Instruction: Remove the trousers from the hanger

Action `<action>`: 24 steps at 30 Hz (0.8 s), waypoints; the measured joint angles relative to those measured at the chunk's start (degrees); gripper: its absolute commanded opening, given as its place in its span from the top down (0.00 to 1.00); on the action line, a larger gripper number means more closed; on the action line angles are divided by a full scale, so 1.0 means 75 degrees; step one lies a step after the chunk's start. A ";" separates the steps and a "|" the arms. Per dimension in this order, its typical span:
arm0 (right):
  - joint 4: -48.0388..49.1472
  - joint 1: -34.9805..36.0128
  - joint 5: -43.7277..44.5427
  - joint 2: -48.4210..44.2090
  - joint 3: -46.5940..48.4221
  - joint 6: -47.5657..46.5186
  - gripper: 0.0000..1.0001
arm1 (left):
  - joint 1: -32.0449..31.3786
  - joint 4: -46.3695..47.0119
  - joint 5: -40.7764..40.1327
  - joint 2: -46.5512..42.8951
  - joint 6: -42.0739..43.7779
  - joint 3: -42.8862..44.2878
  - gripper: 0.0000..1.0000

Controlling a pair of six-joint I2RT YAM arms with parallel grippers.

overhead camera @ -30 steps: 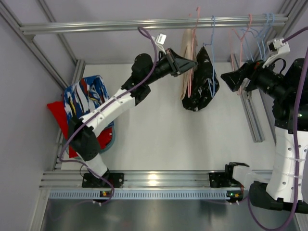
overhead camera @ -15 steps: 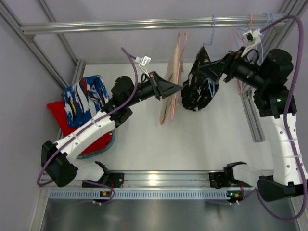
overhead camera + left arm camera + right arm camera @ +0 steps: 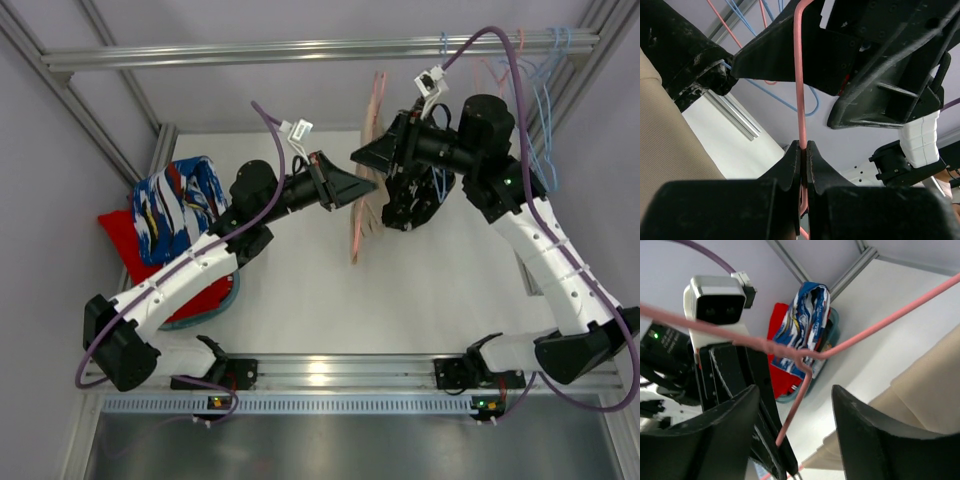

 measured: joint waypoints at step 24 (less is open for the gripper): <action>0.0399 0.0227 -0.0332 0.0428 0.0315 0.1673 1.00 | 0.0003 -0.1617 -0.0673 -0.3147 0.4543 -0.1463 0.15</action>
